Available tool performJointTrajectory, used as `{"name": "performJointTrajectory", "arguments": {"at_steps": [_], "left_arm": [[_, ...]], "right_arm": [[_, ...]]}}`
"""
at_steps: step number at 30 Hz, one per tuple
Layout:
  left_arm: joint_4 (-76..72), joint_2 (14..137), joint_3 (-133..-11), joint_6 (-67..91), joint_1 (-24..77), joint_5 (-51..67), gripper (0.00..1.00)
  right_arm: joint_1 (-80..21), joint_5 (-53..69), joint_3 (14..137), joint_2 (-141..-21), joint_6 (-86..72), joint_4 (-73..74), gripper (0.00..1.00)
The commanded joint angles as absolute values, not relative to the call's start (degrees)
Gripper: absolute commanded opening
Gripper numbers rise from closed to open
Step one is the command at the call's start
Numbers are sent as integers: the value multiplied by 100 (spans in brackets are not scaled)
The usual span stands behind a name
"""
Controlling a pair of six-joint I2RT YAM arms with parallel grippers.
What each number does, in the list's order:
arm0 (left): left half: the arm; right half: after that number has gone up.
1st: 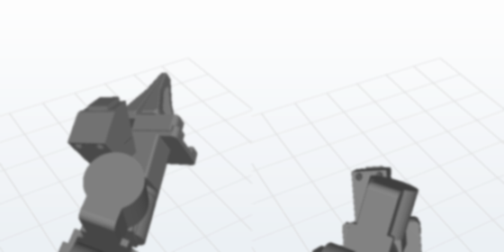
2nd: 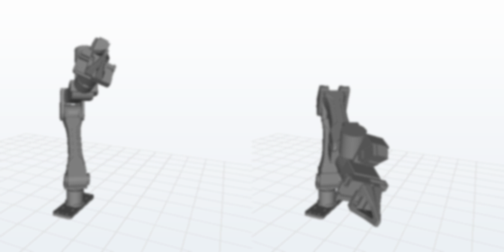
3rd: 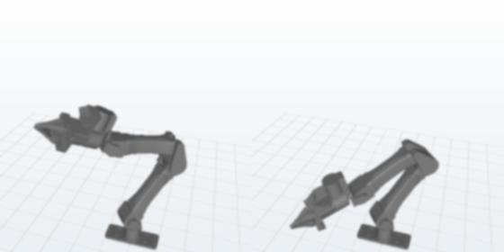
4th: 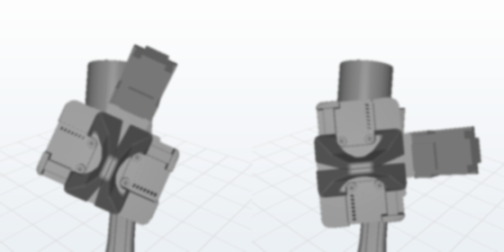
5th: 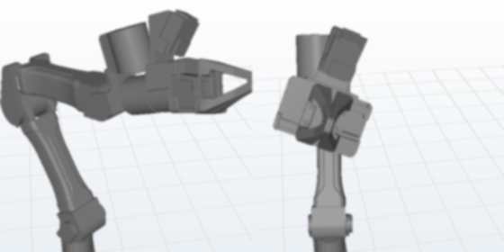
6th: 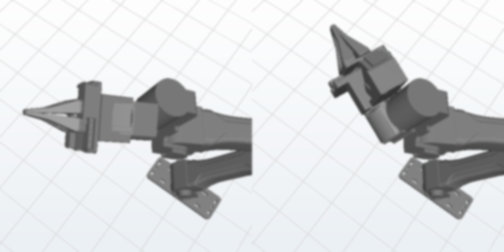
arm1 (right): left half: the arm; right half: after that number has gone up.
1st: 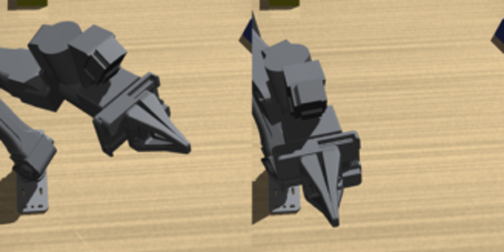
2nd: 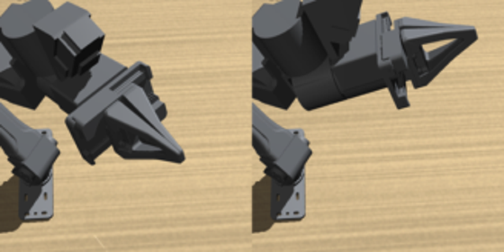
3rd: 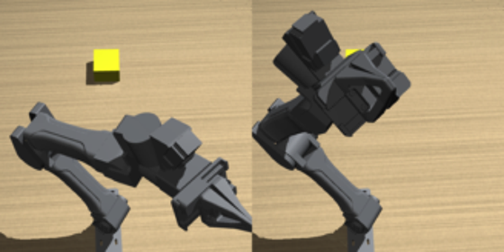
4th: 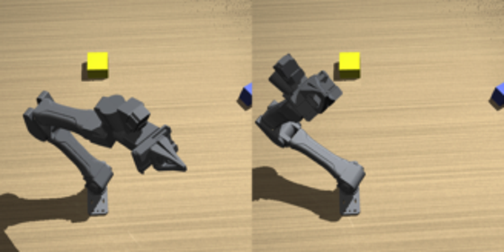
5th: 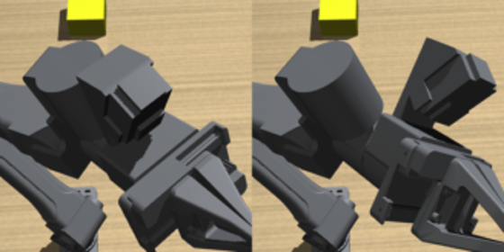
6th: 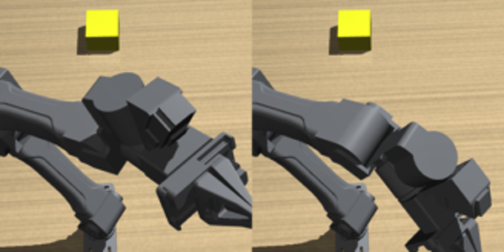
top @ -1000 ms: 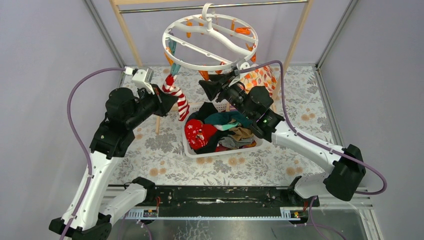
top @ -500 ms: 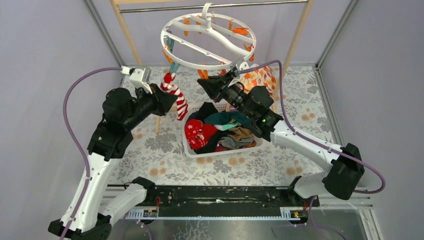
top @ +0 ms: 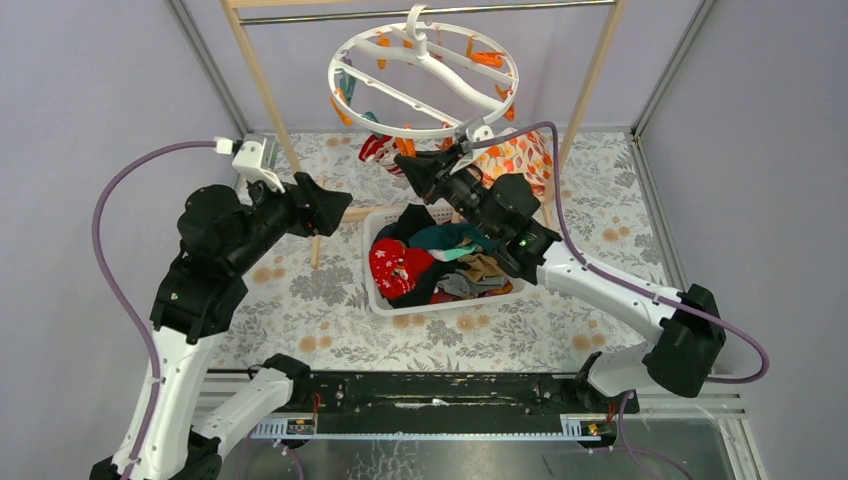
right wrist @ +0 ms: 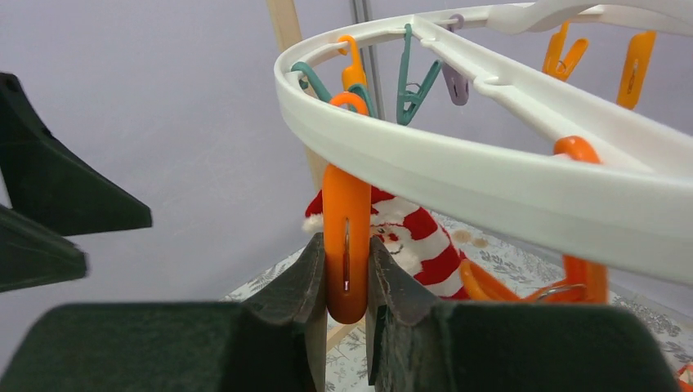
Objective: Clip the socks to the hanger
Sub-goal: Open the clamp at the hanger.
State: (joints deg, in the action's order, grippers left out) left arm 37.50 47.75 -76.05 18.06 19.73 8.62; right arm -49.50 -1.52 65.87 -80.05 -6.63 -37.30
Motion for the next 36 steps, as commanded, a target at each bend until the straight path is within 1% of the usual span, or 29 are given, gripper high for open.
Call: {"name": "performJointTrajectory", "arguments": {"at_steps": [1, 7, 15, 18, 24, 36], "left_arm": [[3639, 4814, -8087, 1850, 1969, 1596, 81], [3369, 5691, -8754, 2343, 1969, 2393, 81], [2614, 6288, -8906, 2814, 1969, 2419, 80], [2507, 6454, -8951, 2864, 1964, 2435, 78], [2562, 6817, -9195, 2856, 1969, 2544, 69], [2566, 7036, -9212, 2920, 1962, 2347, 59]], "right_arm": [[-5154, -600, 7035, -8129, -325, -3929, 0], [-5452, -911, 7231, -8387, -120, -4005, 0], [-5656, -1219, 7364, -8602, -26, -4113, 0], [-5701, -1199, 7373, -8630, -26, -4131, 0], [-5734, -1147, 7383, -8648, 109, -4122, 0], [-5755, -1110, 7388, -8640, 149, -4151, 0]]}}
